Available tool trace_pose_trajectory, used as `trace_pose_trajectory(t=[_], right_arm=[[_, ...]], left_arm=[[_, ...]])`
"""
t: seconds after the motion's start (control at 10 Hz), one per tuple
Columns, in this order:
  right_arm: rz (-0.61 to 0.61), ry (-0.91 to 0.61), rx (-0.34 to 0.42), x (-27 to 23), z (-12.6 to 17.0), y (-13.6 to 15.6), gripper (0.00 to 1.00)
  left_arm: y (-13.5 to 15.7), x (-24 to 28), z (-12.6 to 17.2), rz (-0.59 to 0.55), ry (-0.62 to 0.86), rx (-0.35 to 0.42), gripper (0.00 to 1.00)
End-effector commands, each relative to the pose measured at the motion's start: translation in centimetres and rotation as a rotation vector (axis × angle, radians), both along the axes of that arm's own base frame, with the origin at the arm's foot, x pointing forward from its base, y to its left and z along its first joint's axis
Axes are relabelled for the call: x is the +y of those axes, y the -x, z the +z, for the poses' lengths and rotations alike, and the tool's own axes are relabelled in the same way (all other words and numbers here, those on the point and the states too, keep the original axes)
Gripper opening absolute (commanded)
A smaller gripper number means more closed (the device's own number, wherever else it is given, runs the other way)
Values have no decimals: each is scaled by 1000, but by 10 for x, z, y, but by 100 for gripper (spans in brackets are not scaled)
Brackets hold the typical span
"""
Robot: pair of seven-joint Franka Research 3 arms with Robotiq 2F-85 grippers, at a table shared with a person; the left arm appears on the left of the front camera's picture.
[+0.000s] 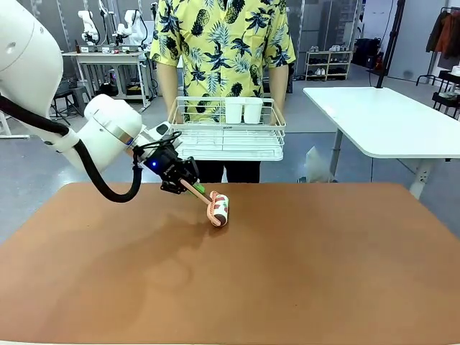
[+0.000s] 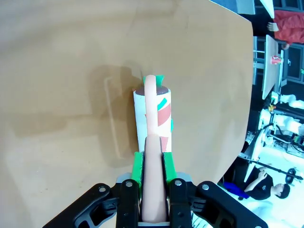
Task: Clean the table.
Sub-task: Clean the table with the Lint Roller when the human lifts the Dish drying rack.
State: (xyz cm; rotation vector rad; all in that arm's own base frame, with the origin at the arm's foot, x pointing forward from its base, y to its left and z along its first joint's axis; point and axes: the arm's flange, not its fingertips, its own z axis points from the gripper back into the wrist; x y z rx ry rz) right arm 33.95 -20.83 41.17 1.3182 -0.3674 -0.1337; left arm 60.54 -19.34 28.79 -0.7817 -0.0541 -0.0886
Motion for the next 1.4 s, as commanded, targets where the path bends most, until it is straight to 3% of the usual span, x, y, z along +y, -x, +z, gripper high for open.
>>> trace_pose_trajectory(t=[0.0, 0.1, 0.2, 0.3, 0.4, 0.6, 0.7, 0.8, 1.0, 1.1, 1.3], right_arm=[[-6, -10, -4, 1, 4, 1, 100], [-6, -10, -4, 1, 4, 1, 100], [-6, -10, -4, 1, 4, 1, 100], [-6, -10, -4, 1, 4, 1, 100], [-6, -10, -4, 1, 4, 1, 100], [-6, -10, -4, 1, 4, 1, 100], [-6, -10, -4, 1, 4, 1, 100], [-6, -10, -4, 1, 4, 1, 100], [-6, -10, -4, 1, 4, 1, 100], [-6, -10, -4, 1, 4, 1, 100], [-6, -10, -4, 1, 4, 1, 100]], left_arm=[[4, -3, 0, -17, -32, 8, 21], [4, -2, 13, -14, -12, 0, 21], [8, -6, 50, -47, -21, 10, 21], [21, -6, 120, -72, -60, -86, 21], [34, 2, 189, -93, -160, -108, 21], [48, 37, 251, -32, -402, -89, 21], [56, 62, 269, 6, -512, -69, 21], [70, 95, 285, 68, -599, -106, 21], [98, 142, 290, 103, -776, -112, 21], [106, 157, 287, 102, -829, -102, 21], [110, 171, 281, 117, -801, -97, 21]])
